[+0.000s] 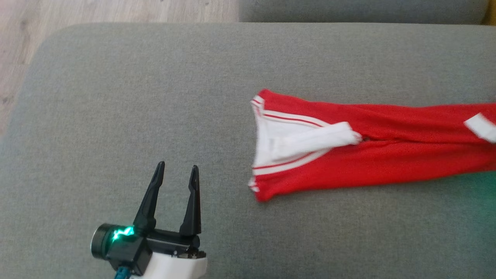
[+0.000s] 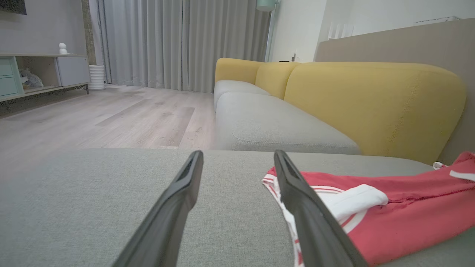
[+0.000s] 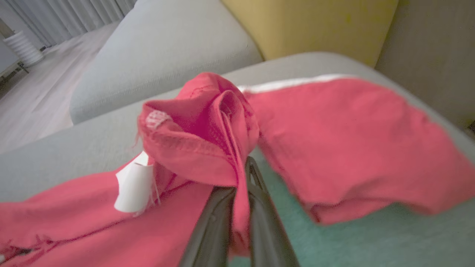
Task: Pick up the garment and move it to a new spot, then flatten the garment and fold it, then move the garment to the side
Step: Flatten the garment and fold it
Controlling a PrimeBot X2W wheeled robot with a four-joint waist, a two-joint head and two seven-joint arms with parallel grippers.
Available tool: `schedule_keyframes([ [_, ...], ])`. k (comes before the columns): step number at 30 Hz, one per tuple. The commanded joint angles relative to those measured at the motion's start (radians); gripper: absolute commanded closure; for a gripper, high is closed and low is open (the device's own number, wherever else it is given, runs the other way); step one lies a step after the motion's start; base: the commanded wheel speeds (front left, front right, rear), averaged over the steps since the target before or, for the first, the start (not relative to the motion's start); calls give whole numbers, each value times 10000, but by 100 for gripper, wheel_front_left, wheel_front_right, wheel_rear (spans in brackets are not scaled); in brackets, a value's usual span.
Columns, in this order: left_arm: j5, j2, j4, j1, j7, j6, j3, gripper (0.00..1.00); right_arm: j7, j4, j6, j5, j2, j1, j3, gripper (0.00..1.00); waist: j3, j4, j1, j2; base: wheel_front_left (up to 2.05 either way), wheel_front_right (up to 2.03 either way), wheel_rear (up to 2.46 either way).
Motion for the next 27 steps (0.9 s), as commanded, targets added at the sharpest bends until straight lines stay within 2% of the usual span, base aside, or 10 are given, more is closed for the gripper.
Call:
schedule_keyframes([
  [1, 100, -100, -265, -113, -51, -75, 412, 0, -76, -761, -7, 150, -554, -140, -50, 100, -103, -76, -1, 0, 0, 0, 0],
  [4, 146, -120, -213, -67, -51, -145, 436, 0, 205, -1804, -7, 408, -453, -231, -30, 100, -198, -118, -1, 0, 0, 0, 0],
  [5, 146, -120, -213, -67, -51, -145, 436, 0, 205, -1804, -7, 408, -453, -231, -30, 100, -198, -118, -1, 0, 0, 0, 0],
  [8, 185, -134, -164, -40, -51, -209, 435, 0, 631, -3199, -7, 719, -45, -182, 372, 100, -274, -112, -1, 0, 0, 0, 0],
  [12, 179, -148, -99, -47, -51, -297, 432, 0, 1080, -5001, -7, 716, 759, 44, 1159, 100, -299, -19, -1, 0, 0, 0, 0],
  [15, 174, -154, -51, -87, -51, -356, 410, 0, 1325, -5846, -7, 503, 1508, 176, 1980, 100, -274, 112, -1, 0, 0, 0, 0],
  [20, 180, -161, 33, -198, -51, -441, 338, 0, 1380, -5828, -7, 53, 2829, 108, 3494, 100, -170, 411, -1, 0, 0, 0, 0],
  [24, 81, -163, 61, -317, -51, -417, 176, 0, 1060, -4997, -7, -412, 3381, -11, 4613, 100, -73, 700, -1, 0, 0, 0, 0],
  [27, 9, -164, 87, -364, -51, -362, 102, 0, 637, -4269, -7, -645, 3527, -99, 5261, 100, -46, 866, -1, 0, 0, 0, 0],
])
